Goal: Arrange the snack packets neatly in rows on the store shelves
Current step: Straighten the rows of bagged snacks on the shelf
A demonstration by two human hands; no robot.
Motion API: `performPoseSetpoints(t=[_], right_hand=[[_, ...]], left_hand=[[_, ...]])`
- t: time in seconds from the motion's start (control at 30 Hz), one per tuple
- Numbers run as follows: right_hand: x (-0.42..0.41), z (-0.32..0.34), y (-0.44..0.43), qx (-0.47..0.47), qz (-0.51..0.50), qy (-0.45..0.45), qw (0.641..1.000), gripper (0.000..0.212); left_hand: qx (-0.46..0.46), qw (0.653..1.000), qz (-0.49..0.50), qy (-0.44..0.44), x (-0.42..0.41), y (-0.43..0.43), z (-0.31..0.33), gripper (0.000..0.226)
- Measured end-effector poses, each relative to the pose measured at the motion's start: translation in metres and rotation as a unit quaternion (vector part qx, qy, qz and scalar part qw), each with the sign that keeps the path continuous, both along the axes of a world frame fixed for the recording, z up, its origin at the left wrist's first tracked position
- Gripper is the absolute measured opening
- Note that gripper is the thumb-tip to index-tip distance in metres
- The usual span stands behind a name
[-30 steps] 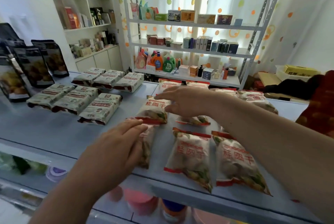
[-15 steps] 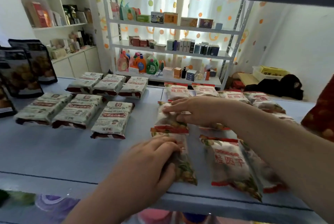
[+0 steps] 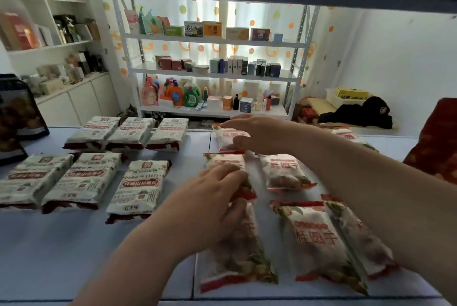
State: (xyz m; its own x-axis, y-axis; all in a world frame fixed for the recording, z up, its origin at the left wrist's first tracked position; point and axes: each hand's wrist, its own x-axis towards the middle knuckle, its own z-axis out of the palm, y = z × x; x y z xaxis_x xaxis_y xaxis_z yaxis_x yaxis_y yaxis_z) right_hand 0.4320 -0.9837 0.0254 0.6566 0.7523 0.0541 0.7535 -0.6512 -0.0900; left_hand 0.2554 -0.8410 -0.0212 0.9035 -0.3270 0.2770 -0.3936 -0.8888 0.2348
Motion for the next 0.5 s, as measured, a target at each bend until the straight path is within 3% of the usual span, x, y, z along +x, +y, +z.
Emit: performPoseSetpoints(t=[0.13, 0.3, 0.5], right_hand=[[0.024, -0.004, 0.014, -0.058, -0.049, 0.032, 0.997, 0.049], [0.041, -0.01, 0.022, -0.131, -0.063, 0.059, 0.988, 0.046], [0.049, -0.016, 0.034, -0.098, -0.048, 0.047, 0.993, 0.043]], left_hand=[[0.007, 0.998, 0.01, 0.058, 0.013, -0.001, -0.015, 0.059], [0.002, 0.998, 0.005, 0.058, 0.014, 0.007, -0.023, 0.07], [0.007, 0.999, 0.008, 0.04, 0.014, 0.006, -0.026, 0.068]])
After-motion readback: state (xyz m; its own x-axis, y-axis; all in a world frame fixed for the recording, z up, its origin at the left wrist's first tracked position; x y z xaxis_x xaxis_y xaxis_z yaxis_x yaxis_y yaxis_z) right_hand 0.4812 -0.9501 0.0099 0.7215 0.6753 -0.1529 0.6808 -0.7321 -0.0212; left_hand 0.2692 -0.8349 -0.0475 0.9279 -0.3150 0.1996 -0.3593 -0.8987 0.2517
